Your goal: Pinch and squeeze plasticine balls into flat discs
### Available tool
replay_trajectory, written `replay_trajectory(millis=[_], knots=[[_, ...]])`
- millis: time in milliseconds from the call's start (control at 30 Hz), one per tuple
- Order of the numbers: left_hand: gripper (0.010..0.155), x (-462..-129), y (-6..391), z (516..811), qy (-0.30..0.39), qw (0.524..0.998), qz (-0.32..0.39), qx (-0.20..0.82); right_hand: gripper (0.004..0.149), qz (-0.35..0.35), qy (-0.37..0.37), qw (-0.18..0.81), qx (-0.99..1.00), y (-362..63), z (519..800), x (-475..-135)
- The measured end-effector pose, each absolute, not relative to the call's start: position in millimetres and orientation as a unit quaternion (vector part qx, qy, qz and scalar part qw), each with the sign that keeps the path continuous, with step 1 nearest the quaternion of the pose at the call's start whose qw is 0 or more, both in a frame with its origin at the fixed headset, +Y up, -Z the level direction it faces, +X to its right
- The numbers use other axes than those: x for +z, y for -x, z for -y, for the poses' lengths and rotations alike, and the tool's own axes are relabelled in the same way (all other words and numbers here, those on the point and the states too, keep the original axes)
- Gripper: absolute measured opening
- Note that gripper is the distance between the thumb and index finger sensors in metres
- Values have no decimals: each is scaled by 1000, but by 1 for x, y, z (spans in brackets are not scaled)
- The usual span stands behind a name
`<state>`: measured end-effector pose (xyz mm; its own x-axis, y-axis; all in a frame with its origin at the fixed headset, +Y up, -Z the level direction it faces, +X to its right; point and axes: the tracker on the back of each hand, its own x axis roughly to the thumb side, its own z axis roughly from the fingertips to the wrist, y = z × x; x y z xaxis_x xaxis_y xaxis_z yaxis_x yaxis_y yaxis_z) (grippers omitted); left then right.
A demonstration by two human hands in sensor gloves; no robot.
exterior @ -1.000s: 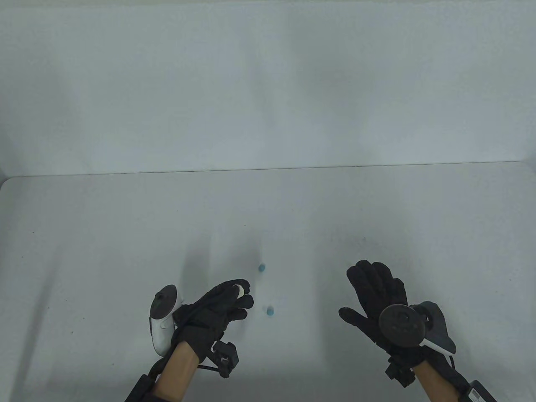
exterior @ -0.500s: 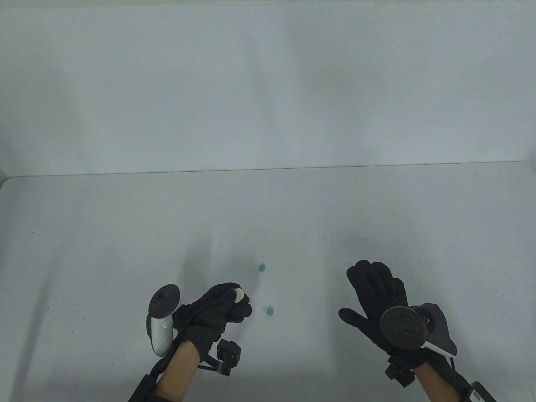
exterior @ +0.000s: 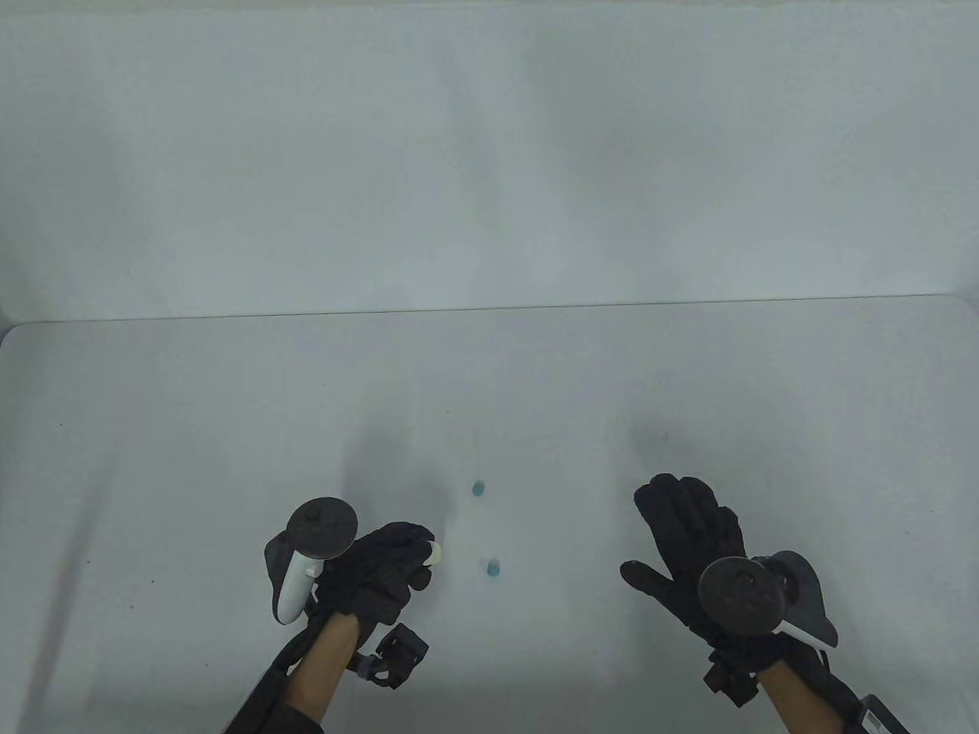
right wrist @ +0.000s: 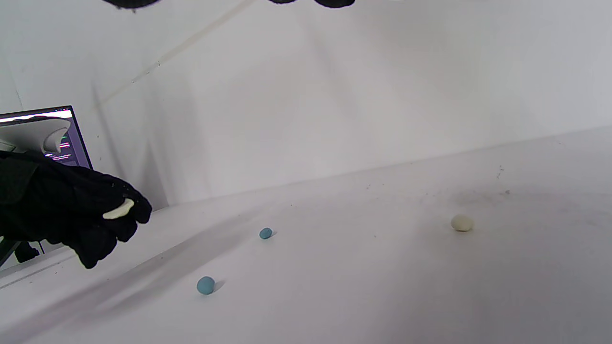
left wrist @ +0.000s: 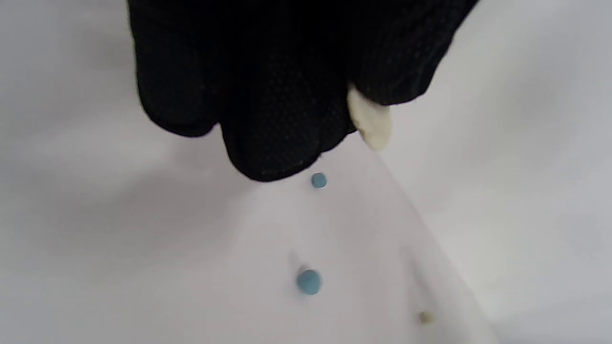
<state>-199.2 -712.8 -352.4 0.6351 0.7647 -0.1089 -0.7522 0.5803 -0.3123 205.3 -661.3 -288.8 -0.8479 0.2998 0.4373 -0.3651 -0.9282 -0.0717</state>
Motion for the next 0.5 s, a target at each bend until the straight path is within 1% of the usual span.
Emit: replay_trajectory(millis=[100, 233, 367, 500], knots=[[45, -353, 197, 722, 177, 897, 5, 406, 81, 76, -217, 178, 957, -205, 661, -289], [46, -357, 199, 732, 189, 916, 0, 353, 81, 78, -217, 177, 957, -206, 661, -288], [46, -357, 195, 739, 214, 938, 16, 272, 81, 75, -219, 179, 956, -206, 661, -288], [46, -357, 188, 740, 229, 945, 23, 230, 81, 75, -221, 179, 956, -205, 661, -288]])
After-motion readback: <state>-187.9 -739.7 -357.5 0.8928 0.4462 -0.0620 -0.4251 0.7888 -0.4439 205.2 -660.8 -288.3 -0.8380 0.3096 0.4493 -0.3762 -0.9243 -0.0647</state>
